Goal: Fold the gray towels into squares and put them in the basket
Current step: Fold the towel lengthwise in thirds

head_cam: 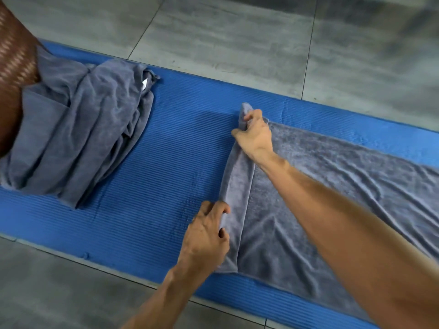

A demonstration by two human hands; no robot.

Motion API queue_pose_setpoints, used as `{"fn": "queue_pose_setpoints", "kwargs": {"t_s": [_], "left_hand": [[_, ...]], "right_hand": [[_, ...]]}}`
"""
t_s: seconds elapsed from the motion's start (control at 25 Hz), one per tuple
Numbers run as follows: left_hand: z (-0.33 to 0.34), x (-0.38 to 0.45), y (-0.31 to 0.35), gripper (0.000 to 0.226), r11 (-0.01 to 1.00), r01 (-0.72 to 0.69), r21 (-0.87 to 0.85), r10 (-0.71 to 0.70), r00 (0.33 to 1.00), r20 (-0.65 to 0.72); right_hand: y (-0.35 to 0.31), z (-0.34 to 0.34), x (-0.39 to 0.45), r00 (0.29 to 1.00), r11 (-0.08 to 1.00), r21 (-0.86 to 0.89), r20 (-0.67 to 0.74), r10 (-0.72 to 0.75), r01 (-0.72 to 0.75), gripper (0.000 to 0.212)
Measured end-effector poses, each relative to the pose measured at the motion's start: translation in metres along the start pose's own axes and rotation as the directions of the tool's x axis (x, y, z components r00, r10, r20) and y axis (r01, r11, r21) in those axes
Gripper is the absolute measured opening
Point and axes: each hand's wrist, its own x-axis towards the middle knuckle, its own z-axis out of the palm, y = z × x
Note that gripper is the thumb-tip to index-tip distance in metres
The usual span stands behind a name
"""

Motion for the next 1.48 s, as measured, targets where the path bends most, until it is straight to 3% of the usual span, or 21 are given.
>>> {"fn": "queue_pose_setpoints", "kwargs": {"t_s": [0.2,0.44,0.56,0.64,0.76,0.88,1.0,1.08,1.2,1.32,1.48], "left_hand": [[0.009,-0.011,0.044,0.055,0.997,-0.07,-0.007,0.071,0.995,0.064],[0.049,-0.017,0.088,0.059,0.989,-0.148,0.02,0.141,0.969,0.203],[0.067,-0.019,0.089,0.043,0.986,-0.159,-0.045,0.165,0.947,0.275],[0.073,-0.021,0.077,0.036,0.991,-0.134,-0.011,0.133,0.963,0.236],[0.075,-0.019,0.049,0.033,0.997,-0.02,0.077,0.009,0.99,0.14],[0.069,-0.017,0.036,0.041,0.994,0.105,0.0,-0.105,0.988,0.115],[0.064,-0.013,0.036,0.043,0.926,0.339,-0.168,-0.318,0.938,0.141],[0.063,-0.011,0.033,0.037,0.876,0.45,-0.175,-0.413,0.886,0.212],[0.057,-0.011,0.031,0.031,0.818,0.522,-0.242,-0.454,0.844,0.287],[0.05,-0.01,0.027,0.029,0.666,0.612,-0.427,-0.432,0.783,0.447],[0.05,-0.012,0.017,0.029,0.581,0.67,-0.463,-0.383,0.727,0.571]], "right_hand": [[0.031,-0.045,-0.013,0.975,0.904,0.402,-0.099,0.201,-0.146,0.037],[0.071,-0.085,-0.016,0.913,0.78,0.558,-0.096,0.397,-0.281,0.038],[0.095,-0.097,-0.019,0.845,0.691,0.572,0.005,0.535,-0.441,0.044],[0.11,-0.102,-0.036,0.807,0.609,0.588,0.136,0.575,-0.533,0.035],[0.126,-0.106,-0.092,0.756,0.563,0.526,0.288,0.588,-0.638,0.027],[0.133,-0.099,-0.166,0.702,0.525,0.476,0.372,0.607,-0.706,0.023],[0.129,-0.081,-0.222,0.652,0.451,0.479,0.454,0.607,-0.753,0.028],[0.122,-0.069,-0.24,0.622,0.353,0.526,0.527,0.58,-0.774,0.027],[0.111,-0.061,-0.253,0.6,0.204,0.585,0.633,0.489,-0.785,0.033],[0.105,-0.061,-0.257,0.629,0.094,0.649,0.677,0.381,-0.755,0.036],[0.101,-0.06,-0.259,0.602,0.118,0.614,0.687,0.407,-0.781,0.03]]}}
